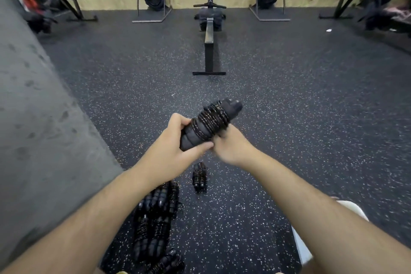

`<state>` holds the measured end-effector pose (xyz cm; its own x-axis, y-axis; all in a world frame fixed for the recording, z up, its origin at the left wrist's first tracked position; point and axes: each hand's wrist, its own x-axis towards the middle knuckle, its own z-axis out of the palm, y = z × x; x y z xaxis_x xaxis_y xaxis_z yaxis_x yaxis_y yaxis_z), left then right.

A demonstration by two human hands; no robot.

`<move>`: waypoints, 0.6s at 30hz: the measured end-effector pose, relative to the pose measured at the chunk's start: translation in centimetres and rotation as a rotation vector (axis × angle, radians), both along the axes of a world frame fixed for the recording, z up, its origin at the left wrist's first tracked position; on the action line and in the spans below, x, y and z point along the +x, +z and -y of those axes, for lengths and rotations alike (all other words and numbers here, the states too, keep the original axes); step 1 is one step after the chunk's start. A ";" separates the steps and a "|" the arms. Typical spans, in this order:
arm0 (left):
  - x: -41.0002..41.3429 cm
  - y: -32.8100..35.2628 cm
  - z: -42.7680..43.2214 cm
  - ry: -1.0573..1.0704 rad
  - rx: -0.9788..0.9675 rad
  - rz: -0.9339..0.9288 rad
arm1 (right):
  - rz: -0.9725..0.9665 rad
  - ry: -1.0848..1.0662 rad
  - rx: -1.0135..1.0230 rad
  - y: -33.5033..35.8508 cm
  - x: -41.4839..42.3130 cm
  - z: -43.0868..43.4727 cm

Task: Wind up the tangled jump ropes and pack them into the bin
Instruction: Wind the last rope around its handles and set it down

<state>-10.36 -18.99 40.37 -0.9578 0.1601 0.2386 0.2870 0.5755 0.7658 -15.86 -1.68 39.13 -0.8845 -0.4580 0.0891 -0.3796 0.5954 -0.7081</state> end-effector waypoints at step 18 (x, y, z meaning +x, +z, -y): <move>-0.9 1.9 -0.5 -0.045 0.744 0.133 | -0.570 -0.052 -0.238 1.8 2.4 0.3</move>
